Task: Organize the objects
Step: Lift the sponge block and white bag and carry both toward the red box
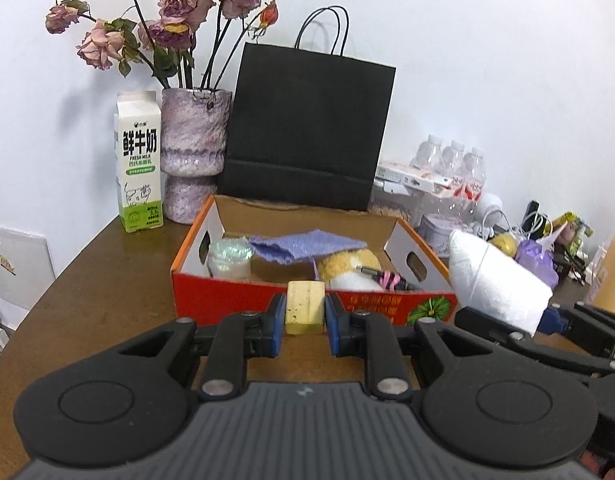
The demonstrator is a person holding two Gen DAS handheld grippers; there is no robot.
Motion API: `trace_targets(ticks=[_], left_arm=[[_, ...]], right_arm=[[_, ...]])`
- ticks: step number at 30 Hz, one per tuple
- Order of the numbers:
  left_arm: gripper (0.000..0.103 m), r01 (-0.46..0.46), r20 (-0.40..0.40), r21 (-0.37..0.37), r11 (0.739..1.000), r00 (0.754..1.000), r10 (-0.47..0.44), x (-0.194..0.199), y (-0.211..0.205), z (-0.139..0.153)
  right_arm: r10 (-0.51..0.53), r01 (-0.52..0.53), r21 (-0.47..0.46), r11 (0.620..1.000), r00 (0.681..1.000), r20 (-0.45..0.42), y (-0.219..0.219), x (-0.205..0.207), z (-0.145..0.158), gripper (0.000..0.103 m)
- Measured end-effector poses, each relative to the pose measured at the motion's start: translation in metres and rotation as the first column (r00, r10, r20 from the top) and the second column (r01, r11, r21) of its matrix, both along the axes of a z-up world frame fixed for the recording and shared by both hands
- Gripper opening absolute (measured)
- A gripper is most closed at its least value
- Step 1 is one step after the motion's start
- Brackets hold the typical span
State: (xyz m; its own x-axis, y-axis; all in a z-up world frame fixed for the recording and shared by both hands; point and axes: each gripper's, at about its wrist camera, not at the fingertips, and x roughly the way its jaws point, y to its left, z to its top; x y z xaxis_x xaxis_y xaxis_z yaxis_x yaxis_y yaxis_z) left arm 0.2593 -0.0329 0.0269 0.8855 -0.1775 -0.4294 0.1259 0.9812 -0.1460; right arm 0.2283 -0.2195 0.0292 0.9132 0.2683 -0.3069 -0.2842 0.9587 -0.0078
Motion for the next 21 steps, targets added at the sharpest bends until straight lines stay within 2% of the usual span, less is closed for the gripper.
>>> trace_targets(ticks=[21], left_arm=[[0.021, -0.030, 0.009, -0.019, 0.999, 1.000, 0.030, 0.060, -0.003, 0.005]], right_arm=[[0.014, -0.014, 0.037, 0.999, 1.000, 0.003, 0.010, 0.060, 0.005, 0.042]])
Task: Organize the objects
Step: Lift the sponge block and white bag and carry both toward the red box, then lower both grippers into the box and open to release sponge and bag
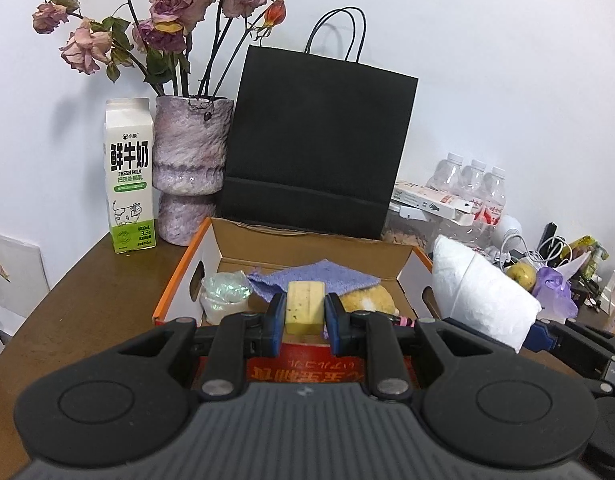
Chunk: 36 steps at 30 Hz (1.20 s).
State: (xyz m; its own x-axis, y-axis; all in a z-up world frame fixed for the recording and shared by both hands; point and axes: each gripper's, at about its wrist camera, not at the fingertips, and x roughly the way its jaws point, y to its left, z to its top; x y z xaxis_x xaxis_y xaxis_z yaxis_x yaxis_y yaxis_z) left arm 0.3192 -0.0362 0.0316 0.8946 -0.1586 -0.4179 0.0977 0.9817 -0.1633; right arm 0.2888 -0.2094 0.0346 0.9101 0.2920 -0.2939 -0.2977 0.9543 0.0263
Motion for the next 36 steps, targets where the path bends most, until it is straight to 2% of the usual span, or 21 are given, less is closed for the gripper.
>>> trace_targets(ticks=[13, 36], left_arm=[[0.021, -0.016, -0.004, -0.007, 1.000, 1.000, 0.016, 0.039, 0.001, -0.001], [0.021, -0.048, -0.032, -0.002, 0.999, 0.998, 0.048, 0.107, 0.011, -0.008]], right_arm=[[-0.012, 0.012, 0.030, 0.999, 1.000, 0.007, -0.002, 0.042, 0.005, 0.042], [-0.014, 0.014, -0.004, 1.000, 0.999, -0.051, -0.005, 0.115, -0.013, 0.043]])
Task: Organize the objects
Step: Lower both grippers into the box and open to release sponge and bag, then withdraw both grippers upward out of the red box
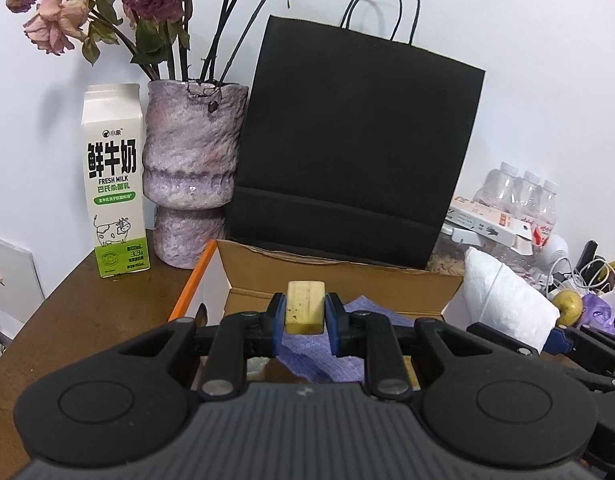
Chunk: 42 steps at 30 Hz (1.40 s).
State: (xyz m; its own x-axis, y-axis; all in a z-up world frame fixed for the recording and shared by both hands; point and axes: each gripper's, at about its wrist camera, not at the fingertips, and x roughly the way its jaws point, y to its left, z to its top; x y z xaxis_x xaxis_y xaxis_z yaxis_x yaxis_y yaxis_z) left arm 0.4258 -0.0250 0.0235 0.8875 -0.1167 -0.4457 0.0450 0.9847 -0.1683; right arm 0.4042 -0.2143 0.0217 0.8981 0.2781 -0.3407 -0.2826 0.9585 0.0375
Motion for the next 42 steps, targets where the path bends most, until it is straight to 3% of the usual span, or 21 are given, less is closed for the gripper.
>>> trace_targets(ticks=[7, 12, 18, 20, 24, 42], left_arm=[[0.022, -0.006, -0.020, 0.013, 1.000, 1.000, 0.007, 0.016, 0.002, -0.009], [0.023, -0.013, -0.036, 0.023, 1.000, 0.999, 0.014, 0.022, 0.004, -0.014], [0.058, -0.026, -0.027, 0.035, 0.999, 0.999, 0.027, 0.022, 0.003, -0.015], [0.086, -0.034, -0.024, 0.032, 0.999, 0.999, 0.035, 0.021, 0.003, -0.015], [0.102, -0.043, 0.005, 0.041, 0.998, 0.999, 0.043, 0.018, 0.001, -0.012], [0.103, -0.051, -0.007, 0.046, 0.998, 0.999, 0.051, 0.014, -0.001, -0.015]], right_arm=[[-0.007, 0.007, -0.008, 1.000, 0.999, -0.035, -0.002, 0.016, -0.011, 0.048], [-0.008, 0.007, -0.017, 1.000, 0.998, -0.063, -0.001, 0.021, -0.020, 0.069], [-0.043, 0.041, -0.032, 0.999, 0.997, -0.070, -0.001, 0.023, -0.023, 0.092], [-0.051, 0.049, -0.029, 0.998, 0.996, -0.078, -0.002, 0.024, -0.024, 0.096], [-0.046, 0.044, -0.021, 0.999, 0.995, -0.089, -0.003, 0.024, -0.025, 0.098], [-0.042, 0.040, -0.023, 0.999, 0.994, -0.102, -0.002, 0.021, -0.026, 0.103]])
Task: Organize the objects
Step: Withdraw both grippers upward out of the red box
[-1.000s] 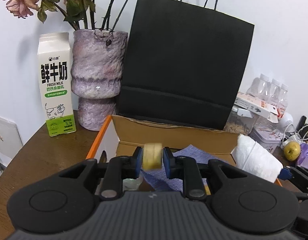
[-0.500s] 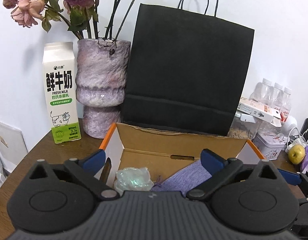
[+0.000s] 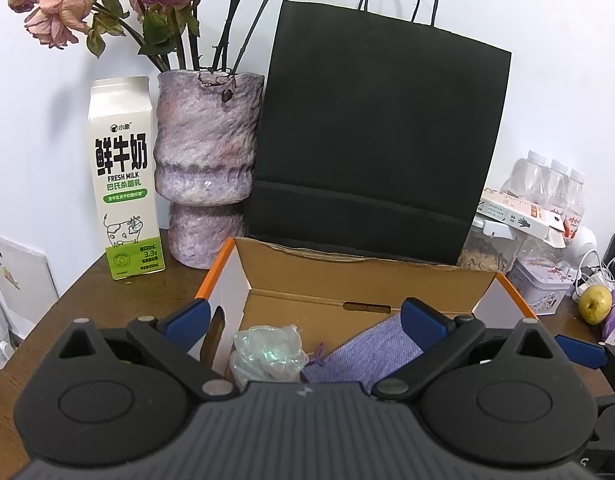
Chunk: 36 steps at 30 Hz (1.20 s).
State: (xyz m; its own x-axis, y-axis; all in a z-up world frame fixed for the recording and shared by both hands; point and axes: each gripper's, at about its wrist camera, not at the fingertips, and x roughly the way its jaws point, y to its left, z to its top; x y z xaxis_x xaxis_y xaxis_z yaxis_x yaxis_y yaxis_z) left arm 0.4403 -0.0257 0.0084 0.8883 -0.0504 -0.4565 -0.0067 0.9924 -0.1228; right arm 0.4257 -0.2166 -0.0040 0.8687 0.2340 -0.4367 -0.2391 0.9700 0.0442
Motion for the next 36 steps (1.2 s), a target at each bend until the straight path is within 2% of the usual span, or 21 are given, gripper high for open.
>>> trace_targets(ticks=[20, 36], left_arm=[[0.103, -0.009, 0.010, 0.004, 1.000, 1.000, 0.009, -0.022, 0.008, -0.002], [0.103, -0.005, 0.013, -0.016, 1.000, 1.000, 0.005, -0.054, 0.022, -0.006]], right_arm=[[0.009, -0.008, -0.026, 1.000, 1.000, 0.025, -0.004, -0.022, 0.004, 0.103], [-0.013, 0.015, -0.046, 0.999, 0.999, 0.043, -0.013, -0.064, 0.003, 0.103]])
